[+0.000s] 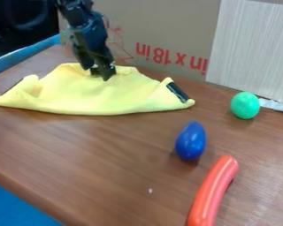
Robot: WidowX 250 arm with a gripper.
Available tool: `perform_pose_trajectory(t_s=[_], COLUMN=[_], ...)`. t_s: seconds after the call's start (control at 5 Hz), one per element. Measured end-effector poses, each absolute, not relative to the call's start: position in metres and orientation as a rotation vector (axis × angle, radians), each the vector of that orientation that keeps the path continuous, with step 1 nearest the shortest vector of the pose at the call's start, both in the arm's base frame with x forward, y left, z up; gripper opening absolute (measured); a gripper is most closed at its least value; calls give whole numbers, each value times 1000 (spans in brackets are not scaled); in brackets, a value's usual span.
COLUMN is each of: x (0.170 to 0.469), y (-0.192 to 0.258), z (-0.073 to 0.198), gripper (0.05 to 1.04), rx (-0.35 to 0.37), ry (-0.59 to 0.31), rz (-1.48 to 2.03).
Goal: Unfold the yellow cloth from right to left
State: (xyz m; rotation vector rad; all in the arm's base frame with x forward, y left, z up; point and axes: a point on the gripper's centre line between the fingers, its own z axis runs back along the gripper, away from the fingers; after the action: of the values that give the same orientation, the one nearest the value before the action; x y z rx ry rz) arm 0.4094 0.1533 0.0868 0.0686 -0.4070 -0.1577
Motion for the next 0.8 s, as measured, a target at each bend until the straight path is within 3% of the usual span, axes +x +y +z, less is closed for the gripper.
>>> perform_pose_trajectory(t_s=[0.4, 0.8], x=[428, 429], y=[151, 157], z=[100, 94], gripper=[999, 999], rx=[49, 76], ry=[-397, -374], rz=[-124, -125])
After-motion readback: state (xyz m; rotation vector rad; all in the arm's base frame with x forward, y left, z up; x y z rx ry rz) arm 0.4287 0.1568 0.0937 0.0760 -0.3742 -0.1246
